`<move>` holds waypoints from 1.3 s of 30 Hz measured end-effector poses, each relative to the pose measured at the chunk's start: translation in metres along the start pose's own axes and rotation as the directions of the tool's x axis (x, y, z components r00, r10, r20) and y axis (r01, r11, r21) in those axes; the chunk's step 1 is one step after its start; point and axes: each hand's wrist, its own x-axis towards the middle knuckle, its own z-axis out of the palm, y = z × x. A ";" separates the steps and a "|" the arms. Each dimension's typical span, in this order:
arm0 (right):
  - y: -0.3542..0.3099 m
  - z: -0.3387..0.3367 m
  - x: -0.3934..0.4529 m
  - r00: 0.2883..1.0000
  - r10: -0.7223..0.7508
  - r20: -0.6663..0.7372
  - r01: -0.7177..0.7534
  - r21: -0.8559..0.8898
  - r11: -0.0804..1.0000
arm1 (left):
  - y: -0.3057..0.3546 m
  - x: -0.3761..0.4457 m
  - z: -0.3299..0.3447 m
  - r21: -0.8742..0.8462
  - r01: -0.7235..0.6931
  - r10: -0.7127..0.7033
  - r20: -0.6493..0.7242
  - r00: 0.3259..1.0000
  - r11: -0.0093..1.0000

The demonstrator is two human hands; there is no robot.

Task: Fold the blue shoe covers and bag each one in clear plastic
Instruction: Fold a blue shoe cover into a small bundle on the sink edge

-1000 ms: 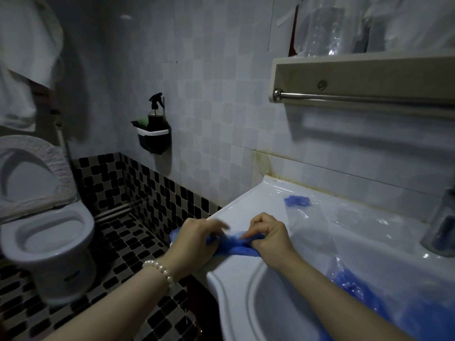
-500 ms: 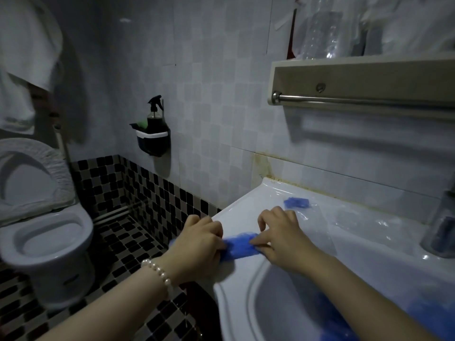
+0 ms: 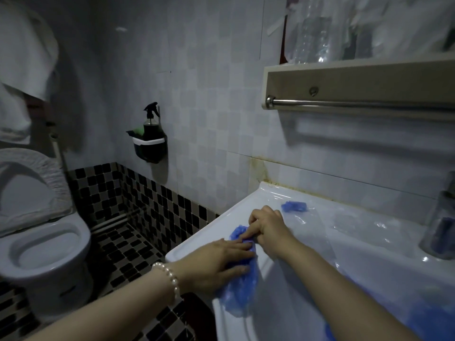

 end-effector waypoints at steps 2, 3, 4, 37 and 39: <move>0.002 0.001 0.005 0.999 0.055 -0.005 -0.055 -0.043 0.998 | -0.001 0.004 0.001 0.076 0.055 -0.062 0.090 0.994 0.996; 0.003 0.001 0.008 0.997 0.076 0.005 -0.075 -0.081 0.994 | -0.003 0.007 -0.001 0.122 0.080 -0.094 0.114 0.989 0.989; 0.005 0.002 0.009 0.995 0.101 0.012 -0.099 -0.107 0.989 | -0.006 0.011 -0.002 0.155 0.108 -0.127 0.123 0.984 0.982; -0.026 0.007 -0.084 0.978 -0.127 -0.162 0.187 0.438 0.879 | -0.039 0.044 -0.026 0.106 0.156 -0.187 0.447 0.875 0.982; -0.027 0.003 -0.083 0.986 -0.035 -0.163 0.122 0.559 0.820 | -0.039 0.042 -0.024 0.116 0.151 -0.187 0.430 0.883 0.982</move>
